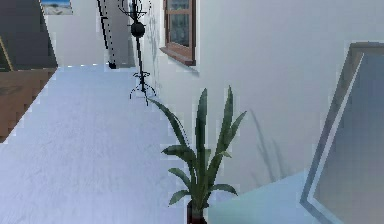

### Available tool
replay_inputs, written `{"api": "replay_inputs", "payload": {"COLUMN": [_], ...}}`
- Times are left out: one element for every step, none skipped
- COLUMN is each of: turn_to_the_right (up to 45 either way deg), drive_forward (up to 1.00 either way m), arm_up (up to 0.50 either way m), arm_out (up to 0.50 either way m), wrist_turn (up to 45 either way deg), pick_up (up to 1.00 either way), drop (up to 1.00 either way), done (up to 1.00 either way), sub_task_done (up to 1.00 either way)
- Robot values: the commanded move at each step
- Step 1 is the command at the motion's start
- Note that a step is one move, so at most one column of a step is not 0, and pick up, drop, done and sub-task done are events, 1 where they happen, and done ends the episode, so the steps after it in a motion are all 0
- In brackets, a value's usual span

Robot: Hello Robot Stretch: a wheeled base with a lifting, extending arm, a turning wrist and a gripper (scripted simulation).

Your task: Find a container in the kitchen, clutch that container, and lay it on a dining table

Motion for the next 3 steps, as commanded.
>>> {"api": "replay_inputs", "payload": {"turn_to_the_right": [0.0, 0.0, 0.0], "drive_forward": [0.00, 0.00, 0.00], "arm_up": [0.00, 0.10, 0.06], "arm_out": [0.00, 0.00, 0.00], "wrist_turn": [0.0, 0.0, 0.0], "pick_up": [1.00, 0.00, 0.00], "drop": [0.00, 0.00, 0.00], "done": [0.00, 0.00, 0.00], "sub_task_done": [0.00, 0.00, 0.00]}}
